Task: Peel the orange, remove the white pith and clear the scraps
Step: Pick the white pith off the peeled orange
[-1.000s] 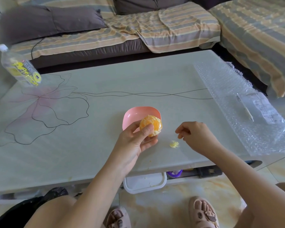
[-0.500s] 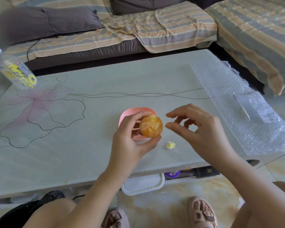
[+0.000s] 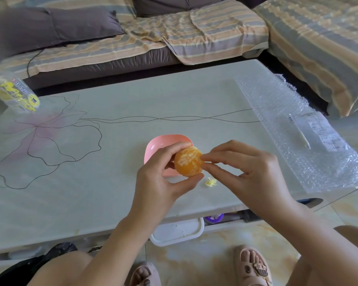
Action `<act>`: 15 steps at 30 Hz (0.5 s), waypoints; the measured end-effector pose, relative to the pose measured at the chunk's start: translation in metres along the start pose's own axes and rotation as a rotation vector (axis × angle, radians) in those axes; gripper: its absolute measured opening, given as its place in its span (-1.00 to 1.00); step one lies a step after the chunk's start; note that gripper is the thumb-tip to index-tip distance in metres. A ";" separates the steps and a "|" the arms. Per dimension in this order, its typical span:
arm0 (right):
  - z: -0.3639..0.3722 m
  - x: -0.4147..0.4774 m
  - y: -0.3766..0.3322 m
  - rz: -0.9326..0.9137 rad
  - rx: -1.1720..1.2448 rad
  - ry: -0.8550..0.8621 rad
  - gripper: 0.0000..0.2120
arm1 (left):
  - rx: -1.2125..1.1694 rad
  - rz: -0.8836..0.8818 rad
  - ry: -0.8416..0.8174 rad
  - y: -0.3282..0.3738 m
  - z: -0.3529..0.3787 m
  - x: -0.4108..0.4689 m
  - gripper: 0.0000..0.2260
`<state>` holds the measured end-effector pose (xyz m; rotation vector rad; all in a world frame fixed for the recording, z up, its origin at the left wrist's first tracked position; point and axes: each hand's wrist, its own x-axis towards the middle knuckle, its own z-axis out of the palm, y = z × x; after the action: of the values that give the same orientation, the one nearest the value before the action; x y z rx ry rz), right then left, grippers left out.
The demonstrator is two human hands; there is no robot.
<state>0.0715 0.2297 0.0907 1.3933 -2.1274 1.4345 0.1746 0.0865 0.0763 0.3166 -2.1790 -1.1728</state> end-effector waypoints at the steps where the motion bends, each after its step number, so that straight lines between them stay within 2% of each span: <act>1: 0.001 -0.001 0.000 -0.024 -0.028 0.010 -0.92 | 0.007 0.008 -0.001 0.000 0.000 0.000 -0.52; 5: 0.003 -0.001 0.001 -0.086 -0.112 0.046 -0.93 | 0.062 0.041 -0.006 -0.003 -0.002 0.000 -0.51; 11: 0.007 -0.003 -0.005 -0.060 -0.059 0.045 -0.91 | 0.203 0.104 -0.008 -0.005 -0.001 0.000 -0.53; 15: 0.012 -0.004 -0.009 -0.043 -0.107 0.064 -0.91 | 0.298 0.127 0.026 -0.006 0.002 -0.001 -0.54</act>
<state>0.0845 0.2220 0.0875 1.3279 -2.0884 1.3112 0.1733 0.0847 0.0698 0.3109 -2.3138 -0.7709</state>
